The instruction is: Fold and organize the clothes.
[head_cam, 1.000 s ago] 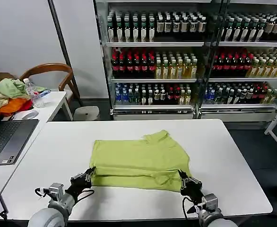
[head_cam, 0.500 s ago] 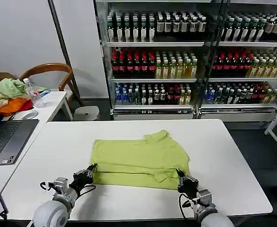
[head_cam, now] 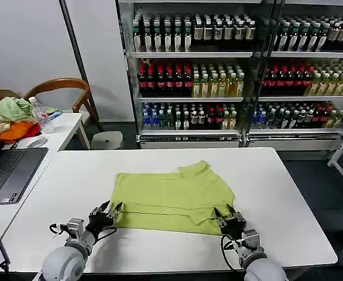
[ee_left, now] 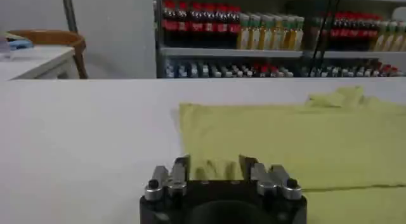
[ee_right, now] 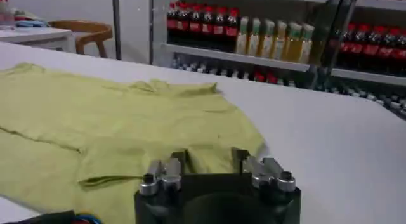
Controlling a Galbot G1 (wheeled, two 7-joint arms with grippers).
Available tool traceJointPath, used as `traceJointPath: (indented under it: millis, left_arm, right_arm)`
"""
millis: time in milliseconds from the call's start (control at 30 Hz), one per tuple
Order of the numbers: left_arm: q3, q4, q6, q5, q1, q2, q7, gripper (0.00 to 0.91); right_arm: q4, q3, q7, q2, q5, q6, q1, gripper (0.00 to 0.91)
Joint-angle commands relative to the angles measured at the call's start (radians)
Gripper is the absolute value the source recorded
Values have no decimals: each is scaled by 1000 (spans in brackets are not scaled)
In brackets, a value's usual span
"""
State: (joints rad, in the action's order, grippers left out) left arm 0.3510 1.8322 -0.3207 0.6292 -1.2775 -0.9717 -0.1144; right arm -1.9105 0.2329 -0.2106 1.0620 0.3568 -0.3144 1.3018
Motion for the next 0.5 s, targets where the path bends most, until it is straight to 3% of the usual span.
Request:
traceJointPath:
  millis: [33, 267, 500]
  left_arm:
    - [26, 18, 15, -7, -24, 2, -1, 907]
    - [78, 105, 47, 39, -122, 9, -4, 907]
    - [32, 100, -28, 0, -139, -20, -75, 907]
  right_arm:
    - [-12, 4, 0, 4, -4, -1, -6, 907]
    - [-150, 53, -6, -38, 27, -6, 134, 907]
    - [-145, 64, -27, -36, 23, -10, 206, 907]
